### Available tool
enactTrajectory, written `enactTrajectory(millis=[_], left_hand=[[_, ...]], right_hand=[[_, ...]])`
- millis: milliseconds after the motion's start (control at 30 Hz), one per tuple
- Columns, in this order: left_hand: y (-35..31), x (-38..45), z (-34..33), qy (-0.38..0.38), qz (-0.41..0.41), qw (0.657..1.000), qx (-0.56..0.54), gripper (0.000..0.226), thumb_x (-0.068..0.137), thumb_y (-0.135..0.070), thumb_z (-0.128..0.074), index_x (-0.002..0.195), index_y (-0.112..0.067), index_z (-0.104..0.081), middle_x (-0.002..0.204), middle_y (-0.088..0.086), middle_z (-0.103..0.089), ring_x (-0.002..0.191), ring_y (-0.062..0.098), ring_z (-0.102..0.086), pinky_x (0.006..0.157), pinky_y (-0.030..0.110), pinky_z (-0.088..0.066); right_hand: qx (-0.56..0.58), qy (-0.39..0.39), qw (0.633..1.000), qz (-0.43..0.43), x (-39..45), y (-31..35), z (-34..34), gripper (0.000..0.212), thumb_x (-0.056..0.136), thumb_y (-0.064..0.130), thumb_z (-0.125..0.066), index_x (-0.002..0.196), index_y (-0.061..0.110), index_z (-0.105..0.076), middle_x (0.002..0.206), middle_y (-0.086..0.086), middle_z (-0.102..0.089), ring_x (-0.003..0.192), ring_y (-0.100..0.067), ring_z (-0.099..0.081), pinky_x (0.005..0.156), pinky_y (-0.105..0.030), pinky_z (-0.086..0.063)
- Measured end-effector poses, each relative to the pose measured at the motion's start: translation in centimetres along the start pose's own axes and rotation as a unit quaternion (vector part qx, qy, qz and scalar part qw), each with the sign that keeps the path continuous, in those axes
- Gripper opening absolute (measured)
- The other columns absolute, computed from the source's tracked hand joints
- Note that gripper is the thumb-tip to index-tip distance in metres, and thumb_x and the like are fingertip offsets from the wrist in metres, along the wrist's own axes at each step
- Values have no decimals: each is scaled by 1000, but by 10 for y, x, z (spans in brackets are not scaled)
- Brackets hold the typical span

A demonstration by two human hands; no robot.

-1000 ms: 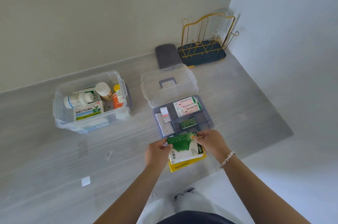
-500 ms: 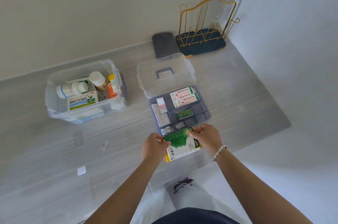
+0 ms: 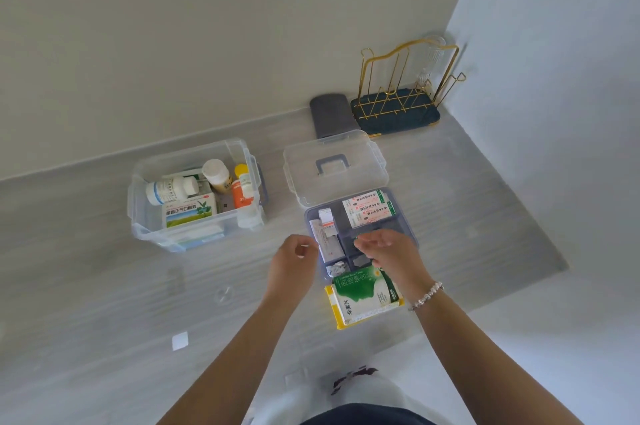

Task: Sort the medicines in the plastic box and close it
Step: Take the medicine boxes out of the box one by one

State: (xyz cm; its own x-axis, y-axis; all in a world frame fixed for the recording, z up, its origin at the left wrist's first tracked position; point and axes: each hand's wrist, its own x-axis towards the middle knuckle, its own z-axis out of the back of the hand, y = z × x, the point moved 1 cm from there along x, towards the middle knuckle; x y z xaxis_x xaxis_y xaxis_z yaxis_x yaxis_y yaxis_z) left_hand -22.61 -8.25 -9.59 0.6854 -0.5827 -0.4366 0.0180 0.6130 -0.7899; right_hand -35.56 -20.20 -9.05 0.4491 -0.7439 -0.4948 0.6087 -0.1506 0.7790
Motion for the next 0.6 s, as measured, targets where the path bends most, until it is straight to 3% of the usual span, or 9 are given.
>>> enactTrajectory(millis=[100, 200, 333, 400, 467, 600], left_hand=[[-9, 3, 26, -15, -22, 1000, -12, 14, 91, -19, -45, 91, -26, -58, 90, -5, -63, 87, 19, -65, 65, 21, -48], [-10, 6, 58, -44, -39, 998, -17, 17, 91, -20, -46, 98, -21, -61, 93, -1, -65, 88, 20, -65, 74, 27, -49], [-4, 14, 104, -90, -52, 995, 11, 21, 92, -21, -45, 106, -20, -61, 93, -1, -66, 84, 13, -62, 68, 23, -45], [0, 20, 125, -115, -52, 992, 20, 20, 92, -21, -45, 104, -20, -61, 89, -4, -64, 79, 7, -58, 63, 18, -40], [4, 28, 145, -131, -49, 990, 19, 20, 92, -20, -45, 102, -19, -62, 89, -5, -63, 84, 11, -58, 67, 20, -41], [14, 48, 175, -144, -40, 989, 11, 22, 92, -20, -46, 104, -17, -64, 94, -4, -65, 87, 13, -58, 69, 20, -41]], right_hand=[[40, 40, 998, 21, -2, 33, -20, 9, 81, 23, -67, 88, 17, -67, 86, -2, -70, 77, -13, -64, 74, -29, -56], [62, 69, 993, 70, -4, 65, -45, 5, 80, 19, -68, 84, 19, -70, 72, -1, -68, 67, -13, -60, 63, -23, -52], [43, 97, 987, 121, -1, 100, -84, 13, 80, 14, -65, 76, 25, -70, 77, -10, -69, 71, -16, -61, 68, -29, -51], [28, 110, 985, 133, 4, 113, -104, 9, 80, 14, -65, 82, 20, -71, 84, -17, -70, 72, -18, -61, 71, -33, -52], [26, 114, 984, 133, 10, 124, -123, 11, 79, 15, -67, 89, 14, -71, 88, -18, -71, 72, -18, -61, 73, -35, -53], [7, 121, 984, 134, 28, 141, -157, 13, 78, 16, -71, 90, 16, -69, 78, -4, -67, 65, -14, -60, 64, -20, -51]])
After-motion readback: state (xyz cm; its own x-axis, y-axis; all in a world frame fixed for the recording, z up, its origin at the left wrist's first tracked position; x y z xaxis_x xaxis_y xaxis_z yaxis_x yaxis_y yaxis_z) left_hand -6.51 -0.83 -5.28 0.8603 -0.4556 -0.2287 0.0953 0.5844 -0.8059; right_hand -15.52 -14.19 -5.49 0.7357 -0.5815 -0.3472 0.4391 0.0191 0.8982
